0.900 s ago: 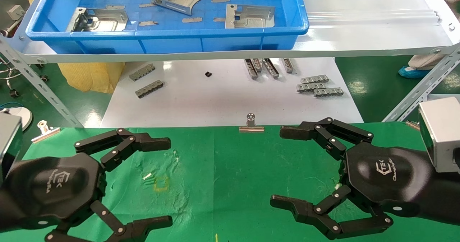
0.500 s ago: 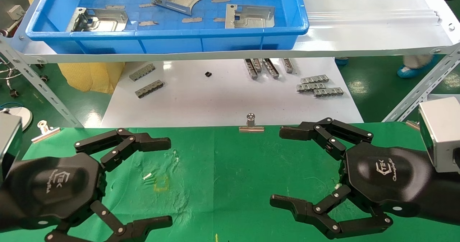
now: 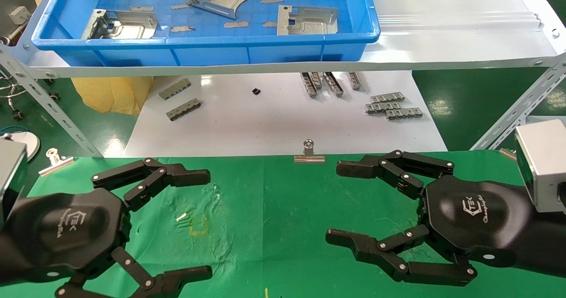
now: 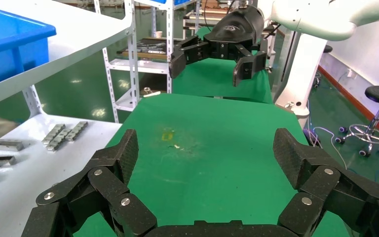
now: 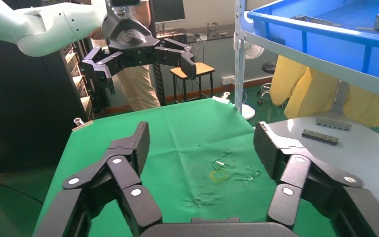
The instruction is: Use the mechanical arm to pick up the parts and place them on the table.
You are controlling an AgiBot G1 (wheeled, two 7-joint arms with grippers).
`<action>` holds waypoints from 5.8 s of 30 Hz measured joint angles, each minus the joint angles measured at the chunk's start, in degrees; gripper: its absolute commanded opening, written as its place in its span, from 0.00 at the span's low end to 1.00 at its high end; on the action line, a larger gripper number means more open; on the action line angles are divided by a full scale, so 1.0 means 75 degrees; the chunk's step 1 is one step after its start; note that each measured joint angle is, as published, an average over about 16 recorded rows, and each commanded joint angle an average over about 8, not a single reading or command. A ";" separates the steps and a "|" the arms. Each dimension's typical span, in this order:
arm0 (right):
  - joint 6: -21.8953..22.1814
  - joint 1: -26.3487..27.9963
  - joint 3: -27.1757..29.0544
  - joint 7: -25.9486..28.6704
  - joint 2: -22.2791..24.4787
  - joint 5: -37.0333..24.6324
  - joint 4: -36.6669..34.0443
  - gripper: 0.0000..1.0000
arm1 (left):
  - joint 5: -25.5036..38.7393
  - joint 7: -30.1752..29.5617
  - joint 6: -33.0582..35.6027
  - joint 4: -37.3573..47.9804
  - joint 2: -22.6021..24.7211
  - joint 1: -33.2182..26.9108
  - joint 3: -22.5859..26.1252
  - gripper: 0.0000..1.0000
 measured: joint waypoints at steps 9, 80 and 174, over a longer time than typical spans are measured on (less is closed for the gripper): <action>0.0000 0.0000 0.0000 0.0000 0.0000 0.0000 0.0000 0.00 | 0.0000 0.0000 0.0000 0.0000 0.0000 0.0000 0.0000 1.00; 0.0000 0.0000 -0.0001 0.0000 0.0000 0.0000 0.0000 1.00 | 0.4385 0.0583 -0.6898 0.9329 0.5665 -0.6874 0.1685 0.00; 0.0000 0.0000 -0.0001 -0.0001 0.0000 0.0001 0.0000 1.00 | 0.3344 0.6957 -0.0257 0.7703 0.2365 -0.4097 0.4123 0.94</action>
